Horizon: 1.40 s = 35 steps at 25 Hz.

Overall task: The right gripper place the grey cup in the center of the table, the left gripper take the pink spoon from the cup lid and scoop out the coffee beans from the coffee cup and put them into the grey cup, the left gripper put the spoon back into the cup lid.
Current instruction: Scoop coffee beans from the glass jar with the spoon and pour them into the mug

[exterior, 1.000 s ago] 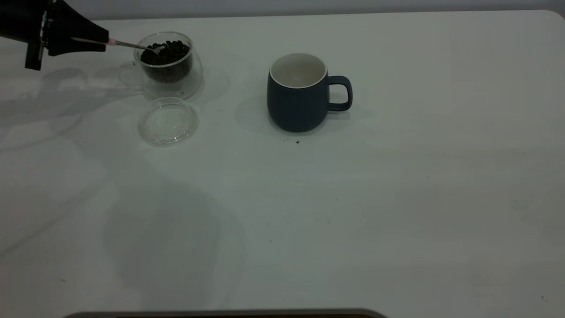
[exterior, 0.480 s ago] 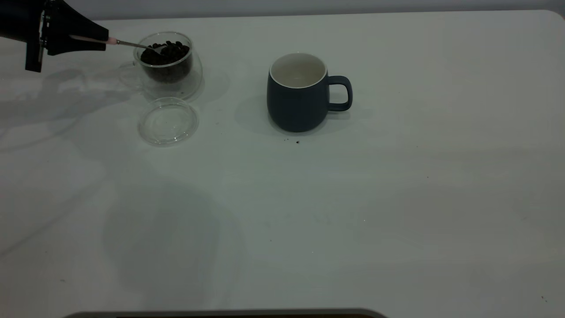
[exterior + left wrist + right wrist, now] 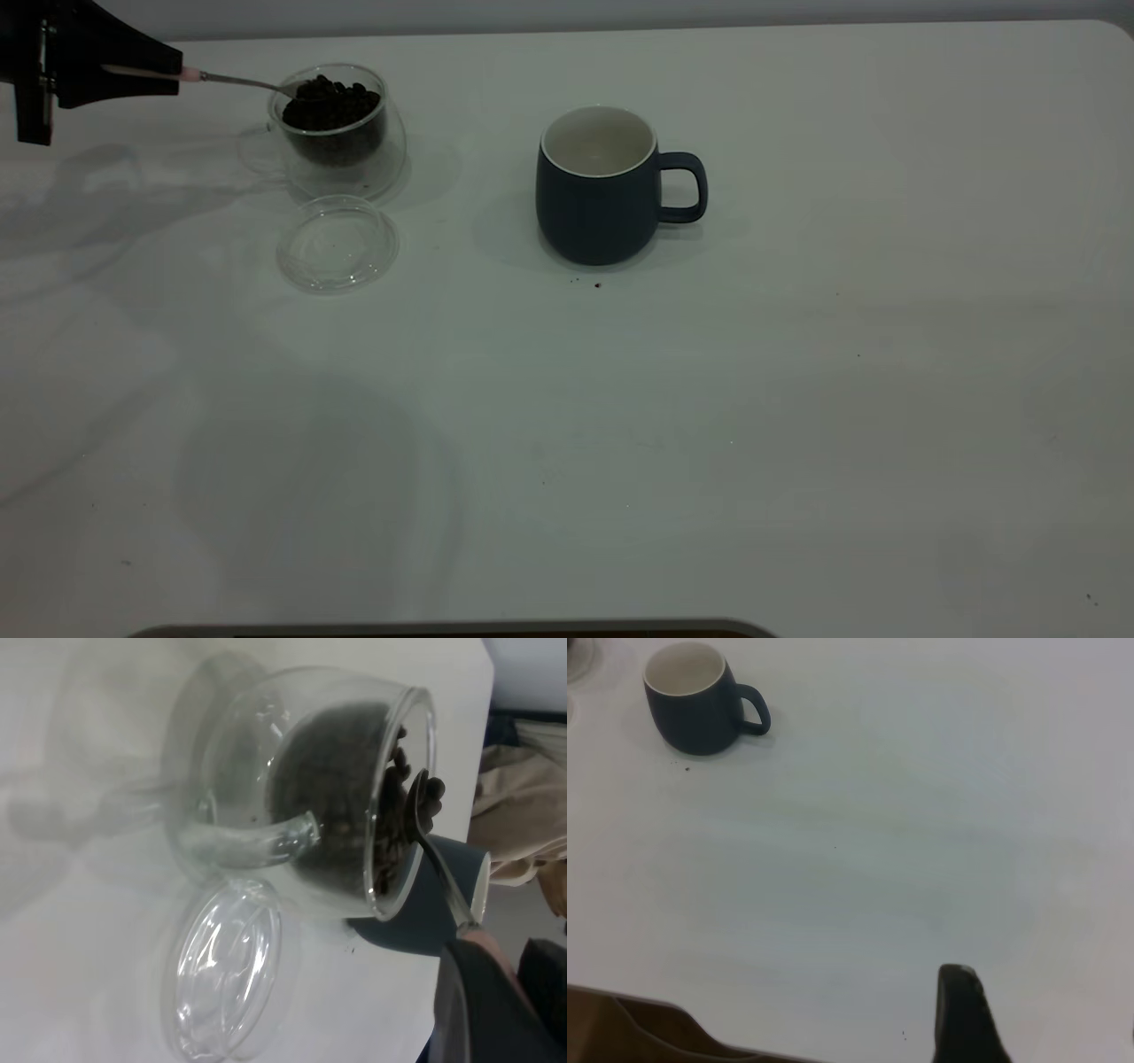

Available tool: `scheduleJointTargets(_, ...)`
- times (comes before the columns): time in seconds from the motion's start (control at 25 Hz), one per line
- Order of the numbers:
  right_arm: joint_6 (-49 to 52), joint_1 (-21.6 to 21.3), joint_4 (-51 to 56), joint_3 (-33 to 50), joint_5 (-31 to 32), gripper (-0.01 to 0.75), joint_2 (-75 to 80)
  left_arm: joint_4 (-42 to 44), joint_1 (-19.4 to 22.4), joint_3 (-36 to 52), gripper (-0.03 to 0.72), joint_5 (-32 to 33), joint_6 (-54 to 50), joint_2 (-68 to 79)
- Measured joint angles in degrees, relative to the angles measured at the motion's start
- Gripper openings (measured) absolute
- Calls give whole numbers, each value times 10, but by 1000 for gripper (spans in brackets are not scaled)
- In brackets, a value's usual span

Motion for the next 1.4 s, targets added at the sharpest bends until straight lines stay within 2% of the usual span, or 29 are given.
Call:
scheduleJointTargets(0.6,0,0,0,0,0,483,0,-34,-4,0,116,2,27,0)
scheduleJointTargets(1.4,0,0,0,0,0,483,0,-51,-102,0,116,2,29,0)
